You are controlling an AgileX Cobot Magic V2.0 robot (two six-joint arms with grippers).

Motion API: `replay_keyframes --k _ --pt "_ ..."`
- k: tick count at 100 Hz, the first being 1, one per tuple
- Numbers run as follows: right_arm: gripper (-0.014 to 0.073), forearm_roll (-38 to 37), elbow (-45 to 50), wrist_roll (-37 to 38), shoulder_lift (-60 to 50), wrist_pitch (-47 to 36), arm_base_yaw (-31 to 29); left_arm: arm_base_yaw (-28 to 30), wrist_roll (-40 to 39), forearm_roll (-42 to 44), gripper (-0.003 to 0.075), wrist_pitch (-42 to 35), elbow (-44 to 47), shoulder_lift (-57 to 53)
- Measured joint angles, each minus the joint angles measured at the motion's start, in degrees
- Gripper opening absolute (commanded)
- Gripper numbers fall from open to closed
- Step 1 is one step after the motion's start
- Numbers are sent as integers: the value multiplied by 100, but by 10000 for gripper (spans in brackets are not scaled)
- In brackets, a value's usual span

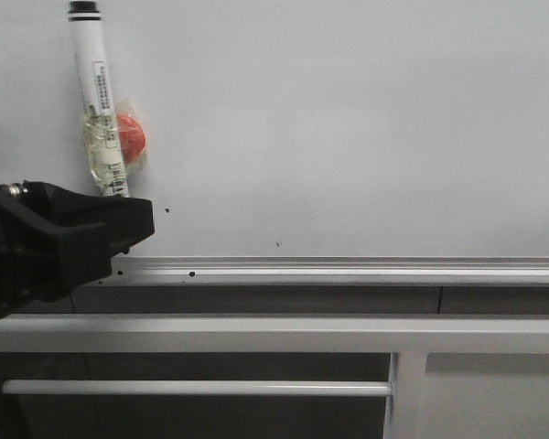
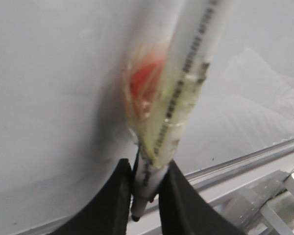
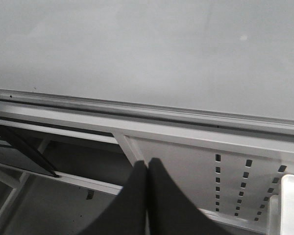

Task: Write number 1 on whiteboard

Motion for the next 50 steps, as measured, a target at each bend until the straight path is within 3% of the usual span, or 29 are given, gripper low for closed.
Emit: replay_keyframes --k 30,50 --pt "-64 0 0 0 0 0 0 -11 0 229 -20 -9 10 2" --pt "-64 0 0 0 0 0 0 -11 160 904 -20 -9 19 2"
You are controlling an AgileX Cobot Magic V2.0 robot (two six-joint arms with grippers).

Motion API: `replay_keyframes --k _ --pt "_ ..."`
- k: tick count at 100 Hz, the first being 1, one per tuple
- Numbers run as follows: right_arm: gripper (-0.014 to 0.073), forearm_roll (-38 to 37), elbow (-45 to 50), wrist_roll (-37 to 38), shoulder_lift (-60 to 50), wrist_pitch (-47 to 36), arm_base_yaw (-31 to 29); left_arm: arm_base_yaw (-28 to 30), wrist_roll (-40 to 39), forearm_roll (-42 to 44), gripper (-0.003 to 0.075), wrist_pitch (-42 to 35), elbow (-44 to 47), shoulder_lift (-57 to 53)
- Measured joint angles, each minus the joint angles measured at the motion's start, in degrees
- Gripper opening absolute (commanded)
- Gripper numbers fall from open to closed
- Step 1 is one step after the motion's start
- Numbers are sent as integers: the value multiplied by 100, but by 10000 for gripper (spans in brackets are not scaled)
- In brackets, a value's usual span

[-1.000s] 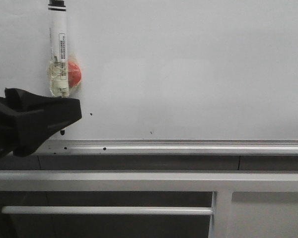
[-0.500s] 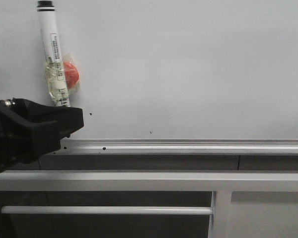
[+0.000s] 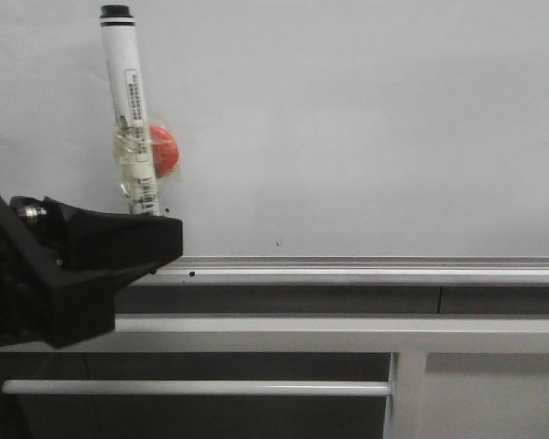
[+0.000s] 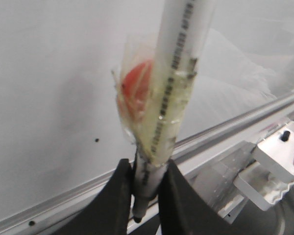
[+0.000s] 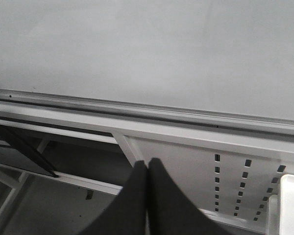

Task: Write number 1 on whiteboard

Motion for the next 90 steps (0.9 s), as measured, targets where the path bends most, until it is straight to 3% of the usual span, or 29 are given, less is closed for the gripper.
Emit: replay_keyframes --k 15,35,55,66,90 --pt "-64 -164 0 0 0 -60 0 0 337 345 -20 0 0 0" --pt "-64 -1098 59 0 37 -1373 0 0 565 800 -20 0 0 0" --pt "-64 -1125 61 0 37 -1923 0 0 618 899 -20 11 0 0" --pt "-64 -610 61 0 37 -2149 0 0 687 1031 -20 85 -216 0" --pt "-64 -255 61 0 144 -1272 51 0 745 2242 -20 1720 -1389 -61"
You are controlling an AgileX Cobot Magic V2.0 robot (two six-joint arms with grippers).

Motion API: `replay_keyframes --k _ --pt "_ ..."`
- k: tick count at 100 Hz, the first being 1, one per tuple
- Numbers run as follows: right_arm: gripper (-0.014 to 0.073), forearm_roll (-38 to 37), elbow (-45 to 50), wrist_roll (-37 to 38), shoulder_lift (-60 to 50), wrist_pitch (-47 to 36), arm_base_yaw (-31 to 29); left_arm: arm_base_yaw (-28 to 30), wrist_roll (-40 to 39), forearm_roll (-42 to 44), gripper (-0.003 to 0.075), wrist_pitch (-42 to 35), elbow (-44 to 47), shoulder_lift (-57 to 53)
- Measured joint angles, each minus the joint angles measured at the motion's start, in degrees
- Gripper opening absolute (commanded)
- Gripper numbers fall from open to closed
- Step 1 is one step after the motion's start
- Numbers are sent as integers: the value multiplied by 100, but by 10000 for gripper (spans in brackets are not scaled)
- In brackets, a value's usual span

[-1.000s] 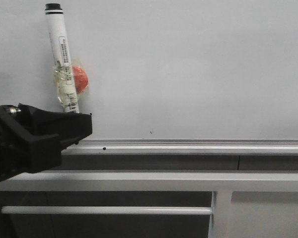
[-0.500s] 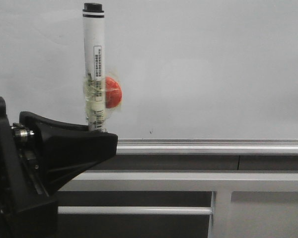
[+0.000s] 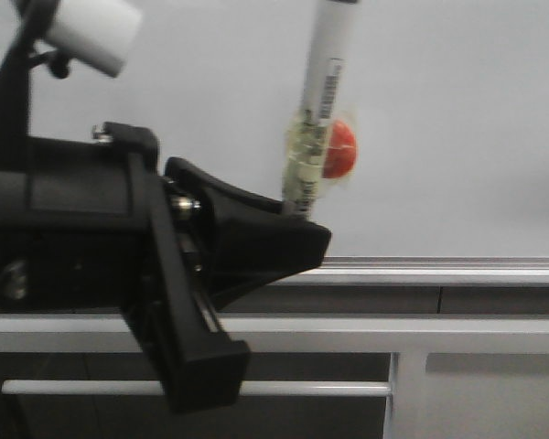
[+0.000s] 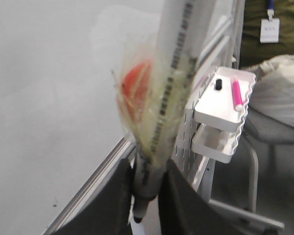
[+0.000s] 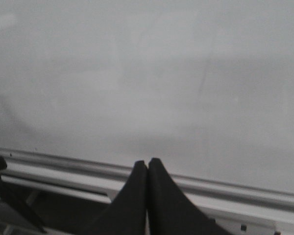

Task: Write number 1 on whiteboard

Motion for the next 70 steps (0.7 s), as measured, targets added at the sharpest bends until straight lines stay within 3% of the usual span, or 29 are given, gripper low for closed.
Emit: replay_keyframes --k 11,24,31,41,48,53,70 --pt "-63 153 0 -81 91 265 473 0 0 556 -20 1377 -567 -226" --pt "-22 195 -64 -1088 326 661 1357 -85 0 1024 -20 2881 -1010 -594" --pt "108 207 -228 -1494 520 974 1815 -192 3 1276 -20 3453 -1184 -804" --pt "421 342 -488 -1686 830 1182 2305 -400 3 1460 -20 4122 -1359 -1033" --pt "563 439 -654 -1743 1045 1192 2492 -599 3 1644 -20 4420 -1403 -1116" --pt "603 466 -731 -1753 1166 1144 2548 -758 3 1771 -20 4560 -1401 -1168" --pt "595 515 -757 -1780 1316 947 2574 -1260 3 1898 -20 4929 -1401 -1213"
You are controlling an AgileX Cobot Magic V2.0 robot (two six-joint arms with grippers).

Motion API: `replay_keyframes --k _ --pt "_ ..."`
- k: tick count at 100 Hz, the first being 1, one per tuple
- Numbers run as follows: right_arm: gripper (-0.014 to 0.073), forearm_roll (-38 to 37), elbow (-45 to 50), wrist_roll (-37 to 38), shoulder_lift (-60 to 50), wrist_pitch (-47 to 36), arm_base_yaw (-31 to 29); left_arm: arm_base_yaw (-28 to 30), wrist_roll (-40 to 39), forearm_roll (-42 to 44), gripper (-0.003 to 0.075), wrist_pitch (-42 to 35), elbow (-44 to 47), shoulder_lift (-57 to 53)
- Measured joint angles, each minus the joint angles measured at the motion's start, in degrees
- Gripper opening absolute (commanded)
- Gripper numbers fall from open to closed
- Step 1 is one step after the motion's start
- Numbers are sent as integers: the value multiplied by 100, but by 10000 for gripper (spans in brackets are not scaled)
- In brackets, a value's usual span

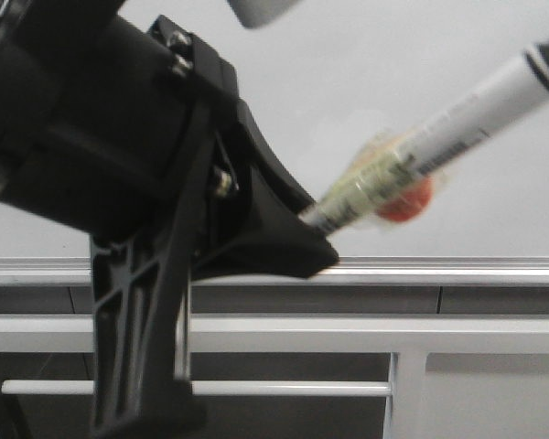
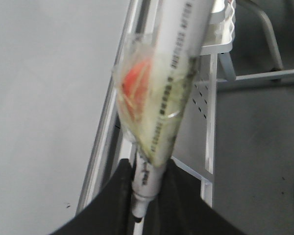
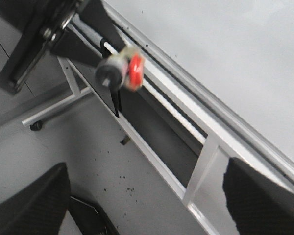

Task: Write number 1 on whiteboard

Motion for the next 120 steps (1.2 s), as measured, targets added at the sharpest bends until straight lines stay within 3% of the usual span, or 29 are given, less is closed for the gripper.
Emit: replay_keyframes --k 27,60,93,120 --pt "595 270 -10 -59 215 -343 12 -347 0 0 -20 422 -96 0" --pt "595 1242 -553 -1237 1080 -343 36 -359 10 0 -20 748 -396 0" --pt "595 1356 -786 -1469 1825 -491 654 -359 10 -11 -20 770 -396 0" --pt "594 1330 -786 -1547 2132 -695 746 -359 10 -11 -20 809 -396 0"
